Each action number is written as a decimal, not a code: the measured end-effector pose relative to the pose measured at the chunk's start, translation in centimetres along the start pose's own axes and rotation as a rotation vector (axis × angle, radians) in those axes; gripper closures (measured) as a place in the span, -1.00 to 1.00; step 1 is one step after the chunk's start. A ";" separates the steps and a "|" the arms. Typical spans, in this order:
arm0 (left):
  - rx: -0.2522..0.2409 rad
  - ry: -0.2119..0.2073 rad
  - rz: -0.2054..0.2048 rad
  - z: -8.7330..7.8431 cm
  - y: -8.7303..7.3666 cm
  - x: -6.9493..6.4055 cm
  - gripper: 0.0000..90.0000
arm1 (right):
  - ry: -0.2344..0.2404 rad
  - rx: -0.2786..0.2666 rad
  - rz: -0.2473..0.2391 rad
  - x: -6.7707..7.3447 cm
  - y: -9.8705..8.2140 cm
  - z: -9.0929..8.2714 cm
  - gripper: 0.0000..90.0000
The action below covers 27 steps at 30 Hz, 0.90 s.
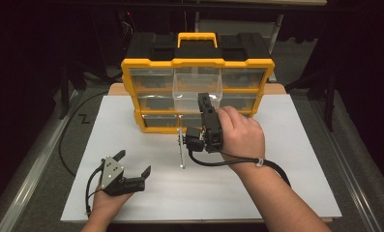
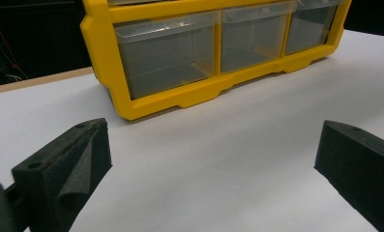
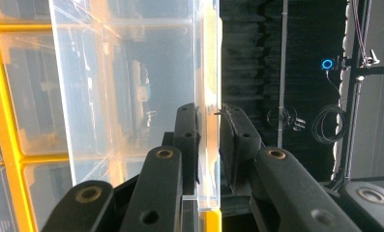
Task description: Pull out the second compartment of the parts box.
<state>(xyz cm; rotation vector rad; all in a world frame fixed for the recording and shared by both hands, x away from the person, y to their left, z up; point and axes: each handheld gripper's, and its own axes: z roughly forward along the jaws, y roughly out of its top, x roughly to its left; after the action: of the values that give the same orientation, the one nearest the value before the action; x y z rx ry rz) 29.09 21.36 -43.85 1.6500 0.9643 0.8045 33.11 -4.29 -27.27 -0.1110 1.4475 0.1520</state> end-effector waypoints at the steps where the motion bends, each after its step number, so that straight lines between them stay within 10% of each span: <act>1: -0.001 0.000 0.000 0.0 0.0 0.0 -0.99 | 0.002 0.002 0.004 0.0 0.0 0.0 0.78; 17: -0.007 0.004 -0.020 -0.1 0.0 0.2 -0.99 | 0.018 -0.047 0.019 0.1 -0.2 -1.9 0.48; 27: -0.007 0.012 -0.019 -0.1 -0.1 0.2 -0.99 | 0.080 -0.044 0.018 2.7 -2.4 -3.4 0.40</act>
<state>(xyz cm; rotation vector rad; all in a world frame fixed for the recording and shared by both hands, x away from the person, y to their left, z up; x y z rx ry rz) 29.09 21.62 -43.87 1.6295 0.9824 0.8051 30.51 -7.13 -30.36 -0.1418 1.5253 0.1963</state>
